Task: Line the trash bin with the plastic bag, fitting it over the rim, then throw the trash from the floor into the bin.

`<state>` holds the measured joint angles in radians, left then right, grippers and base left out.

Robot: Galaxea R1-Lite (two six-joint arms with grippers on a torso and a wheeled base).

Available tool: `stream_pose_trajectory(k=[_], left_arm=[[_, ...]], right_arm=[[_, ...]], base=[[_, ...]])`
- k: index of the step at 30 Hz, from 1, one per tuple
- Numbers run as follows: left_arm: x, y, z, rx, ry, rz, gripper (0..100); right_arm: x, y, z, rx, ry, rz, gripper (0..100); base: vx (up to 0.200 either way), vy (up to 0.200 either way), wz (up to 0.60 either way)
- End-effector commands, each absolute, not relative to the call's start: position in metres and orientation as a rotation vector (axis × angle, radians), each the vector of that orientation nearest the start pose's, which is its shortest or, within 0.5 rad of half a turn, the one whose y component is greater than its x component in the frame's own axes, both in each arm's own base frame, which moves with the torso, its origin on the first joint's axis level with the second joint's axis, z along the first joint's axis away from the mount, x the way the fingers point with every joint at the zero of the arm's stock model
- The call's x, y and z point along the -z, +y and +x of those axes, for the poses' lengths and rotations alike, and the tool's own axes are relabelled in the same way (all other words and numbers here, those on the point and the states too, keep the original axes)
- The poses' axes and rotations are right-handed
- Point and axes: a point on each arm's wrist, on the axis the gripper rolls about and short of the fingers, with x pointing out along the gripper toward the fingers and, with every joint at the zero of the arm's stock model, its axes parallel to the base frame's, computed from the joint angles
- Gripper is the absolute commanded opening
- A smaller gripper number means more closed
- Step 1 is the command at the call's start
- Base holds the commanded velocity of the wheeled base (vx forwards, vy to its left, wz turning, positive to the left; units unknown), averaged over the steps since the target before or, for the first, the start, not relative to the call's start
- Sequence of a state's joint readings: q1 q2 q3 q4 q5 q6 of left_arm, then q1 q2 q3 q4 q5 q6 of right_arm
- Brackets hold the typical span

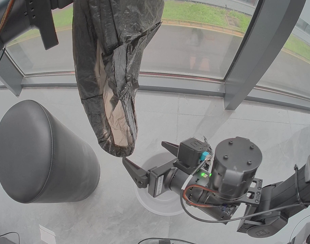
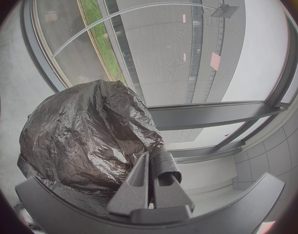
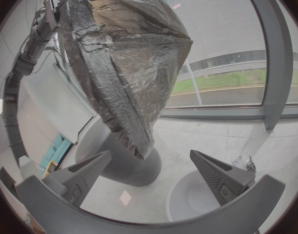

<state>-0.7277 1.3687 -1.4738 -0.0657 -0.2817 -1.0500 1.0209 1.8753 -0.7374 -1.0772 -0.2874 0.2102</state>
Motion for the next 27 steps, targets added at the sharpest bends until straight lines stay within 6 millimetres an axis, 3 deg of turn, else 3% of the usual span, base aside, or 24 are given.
stream_pose_trajectory(k=[1,12,19,20,27], left_arm=[[-0.405,-0.141,0.149,1.004,0.368,-0.994,0],[-0.406,-0.139,0.147,1.007,0.366,-0.998,0],[-0.407,-0.136,0.144,1.01,0.359,-1.001,0],[-0.407,-0.136,0.144,1.008,0.358,-1.001,0],[-0.406,-0.136,0.145,1.003,0.361,-1.0,0]], right_arm=[[-0.139,0.3,0.193,-0.663,0.124,0.151,100],[-0.137,0.312,0.213,-0.624,0.075,0.099,100],[-0.137,0.321,0.236,-0.541,0.028,0.08,100],[-0.136,0.322,0.237,-0.539,0.028,0.08,0],[-0.137,0.321,0.235,-0.542,0.029,0.079,0]], base=[[0.0,0.0,0.0],[0.0,0.0,0.0],[0.0,0.0,0.0],[0.0,0.0,0.0],[0.0,0.0,0.0]])
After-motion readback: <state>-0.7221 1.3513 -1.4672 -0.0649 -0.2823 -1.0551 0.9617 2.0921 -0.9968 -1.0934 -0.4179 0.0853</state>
